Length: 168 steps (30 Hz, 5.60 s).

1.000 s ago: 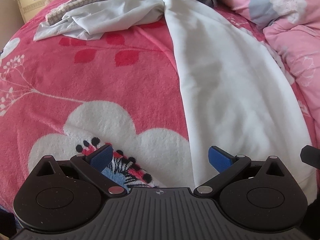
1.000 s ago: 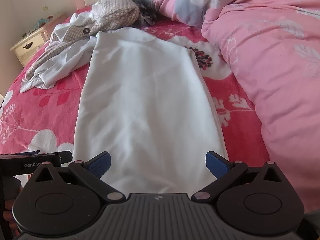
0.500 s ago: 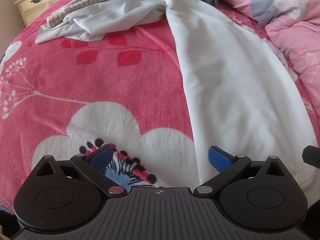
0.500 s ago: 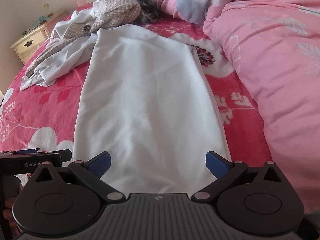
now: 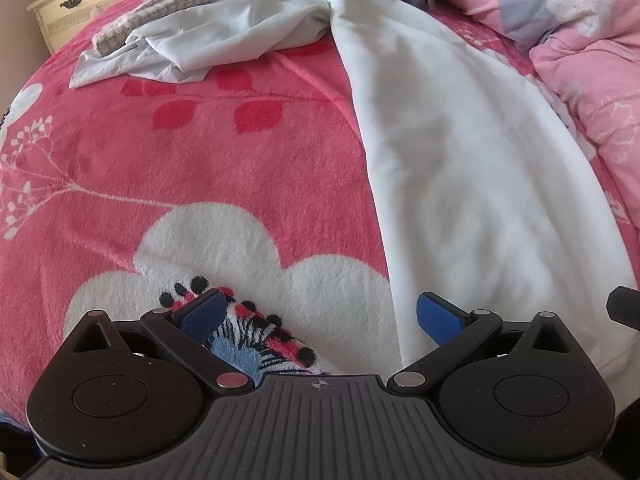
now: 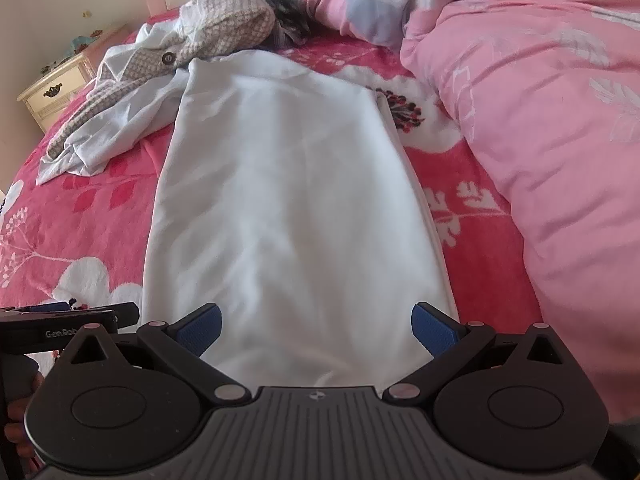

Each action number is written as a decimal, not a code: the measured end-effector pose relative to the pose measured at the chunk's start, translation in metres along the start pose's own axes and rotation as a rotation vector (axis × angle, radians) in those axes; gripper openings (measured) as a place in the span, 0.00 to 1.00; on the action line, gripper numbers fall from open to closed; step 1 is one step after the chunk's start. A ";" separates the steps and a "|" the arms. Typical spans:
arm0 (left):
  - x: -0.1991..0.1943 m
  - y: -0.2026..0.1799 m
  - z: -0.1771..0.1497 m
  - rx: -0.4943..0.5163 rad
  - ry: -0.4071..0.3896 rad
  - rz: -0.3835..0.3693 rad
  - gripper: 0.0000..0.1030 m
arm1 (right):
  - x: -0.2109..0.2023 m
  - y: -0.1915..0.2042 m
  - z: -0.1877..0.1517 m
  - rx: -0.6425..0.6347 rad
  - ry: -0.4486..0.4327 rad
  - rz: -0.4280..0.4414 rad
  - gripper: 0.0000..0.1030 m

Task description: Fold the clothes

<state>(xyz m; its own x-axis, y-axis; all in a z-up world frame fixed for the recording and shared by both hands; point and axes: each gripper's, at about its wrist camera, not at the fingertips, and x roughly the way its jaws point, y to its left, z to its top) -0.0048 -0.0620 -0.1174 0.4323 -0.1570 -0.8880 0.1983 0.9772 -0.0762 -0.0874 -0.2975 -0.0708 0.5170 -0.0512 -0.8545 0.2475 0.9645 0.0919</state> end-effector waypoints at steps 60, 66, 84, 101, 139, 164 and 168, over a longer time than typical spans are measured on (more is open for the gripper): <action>0.001 -0.001 0.002 0.002 -0.027 -0.066 1.00 | 0.009 -0.005 0.005 -0.004 -0.002 0.008 1.00; 0.003 0.001 0.034 0.030 -0.135 -0.066 1.00 | 0.015 -0.005 0.044 -0.071 -0.059 0.045 1.00; 0.086 0.022 0.183 -0.078 -0.292 -0.248 1.00 | 0.155 -0.008 0.234 -0.133 -0.290 0.298 1.00; 0.144 0.025 0.266 -0.150 -0.373 -0.304 0.59 | 0.280 -0.009 0.326 -0.044 -0.179 0.477 0.85; 0.120 0.007 0.279 -0.105 -0.449 -0.315 0.00 | 0.224 0.016 0.319 -0.077 -0.235 0.477 0.11; -0.043 -0.043 0.120 0.370 -0.605 -0.523 0.00 | 0.038 -0.050 0.143 0.050 -0.355 0.475 0.10; -0.046 -0.047 0.077 0.443 -0.572 -0.546 0.00 | 0.034 -0.055 0.099 0.061 -0.290 0.420 0.13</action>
<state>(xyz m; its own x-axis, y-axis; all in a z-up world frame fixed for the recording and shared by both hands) 0.0335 -0.1118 -0.0381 0.5266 -0.7448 -0.4099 0.7728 0.6203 -0.1343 -0.0026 -0.3778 -0.0542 0.7859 0.2595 -0.5612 0.0123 0.9009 0.4339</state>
